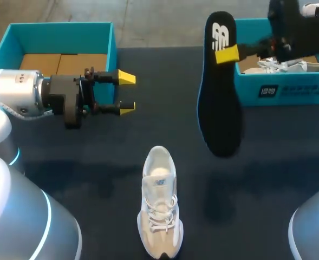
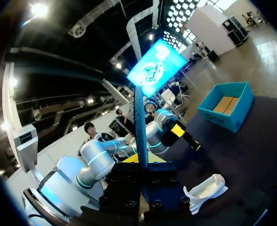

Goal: Take the shoe out of the shoebox, open the shoe tongue, remove and reinsert the insole, then place the shoe into the shoebox

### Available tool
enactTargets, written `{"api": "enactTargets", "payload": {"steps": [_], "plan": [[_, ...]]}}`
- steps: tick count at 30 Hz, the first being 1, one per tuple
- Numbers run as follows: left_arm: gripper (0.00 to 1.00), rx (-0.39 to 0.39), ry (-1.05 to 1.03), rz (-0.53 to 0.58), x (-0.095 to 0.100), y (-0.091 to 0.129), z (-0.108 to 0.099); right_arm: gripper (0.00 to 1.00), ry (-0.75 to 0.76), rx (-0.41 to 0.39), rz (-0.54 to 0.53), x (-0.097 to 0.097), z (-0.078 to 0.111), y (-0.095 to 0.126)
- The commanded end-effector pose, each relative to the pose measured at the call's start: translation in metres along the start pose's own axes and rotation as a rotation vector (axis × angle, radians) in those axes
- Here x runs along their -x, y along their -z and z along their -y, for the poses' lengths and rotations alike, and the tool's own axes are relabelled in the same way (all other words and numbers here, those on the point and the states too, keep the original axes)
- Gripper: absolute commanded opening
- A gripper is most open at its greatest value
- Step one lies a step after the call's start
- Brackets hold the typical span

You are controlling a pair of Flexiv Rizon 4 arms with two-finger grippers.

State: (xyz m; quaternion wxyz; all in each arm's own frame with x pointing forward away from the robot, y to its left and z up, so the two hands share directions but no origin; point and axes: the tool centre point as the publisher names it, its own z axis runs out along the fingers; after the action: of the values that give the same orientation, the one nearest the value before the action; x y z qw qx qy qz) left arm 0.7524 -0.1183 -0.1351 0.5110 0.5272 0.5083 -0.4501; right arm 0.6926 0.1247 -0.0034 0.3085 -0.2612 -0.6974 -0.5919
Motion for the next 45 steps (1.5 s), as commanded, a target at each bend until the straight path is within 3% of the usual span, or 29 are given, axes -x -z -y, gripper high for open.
{"api": "enactTargets", "payload": {"steps": [1, 2, 21, 23, 31, 39, 45], "plan": [[1.00, 0.002, -0.002, 0.000, -0.001, -0.001, 0.001, 0.00, -0.063, -0.056, -0.092, 0.057, -0.028, -0.009], [1.00, 0.002, -0.002, 0.000, -0.001, -0.001, 0.001, 0.00, -0.094, -0.063, -0.091, 0.066, -0.031, -0.009], [1.00, 0.002, -0.002, 0.000, -0.001, -0.001, 0.001, 0.00, -0.094, -0.063, -0.091, 0.066, -0.031, -0.009], [1.00, 0.002, -0.002, 0.000, -0.001, -0.001, 0.001, 0.00, -0.128, -0.110, -0.109, 0.076, -0.040, -0.012], [1.00, 0.002, -0.002, 0.000, -0.001, -0.001, 0.001, 0.00, -0.318, -0.151, -0.118, 0.108, -0.051, -0.011], [1.00, 0.002, -0.002, 0.000, -0.001, -0.001, 0.001, 0.00, -0.463, -0.092, -0.116, 0.135, -0.047, -0.016], [1.00, 0.002, -0.002, 0.000, -0.001, -0.001, 0.001, 0.00, -0.463, -0.092, -0.116, 0.135, -0.047, -0.016]]}}
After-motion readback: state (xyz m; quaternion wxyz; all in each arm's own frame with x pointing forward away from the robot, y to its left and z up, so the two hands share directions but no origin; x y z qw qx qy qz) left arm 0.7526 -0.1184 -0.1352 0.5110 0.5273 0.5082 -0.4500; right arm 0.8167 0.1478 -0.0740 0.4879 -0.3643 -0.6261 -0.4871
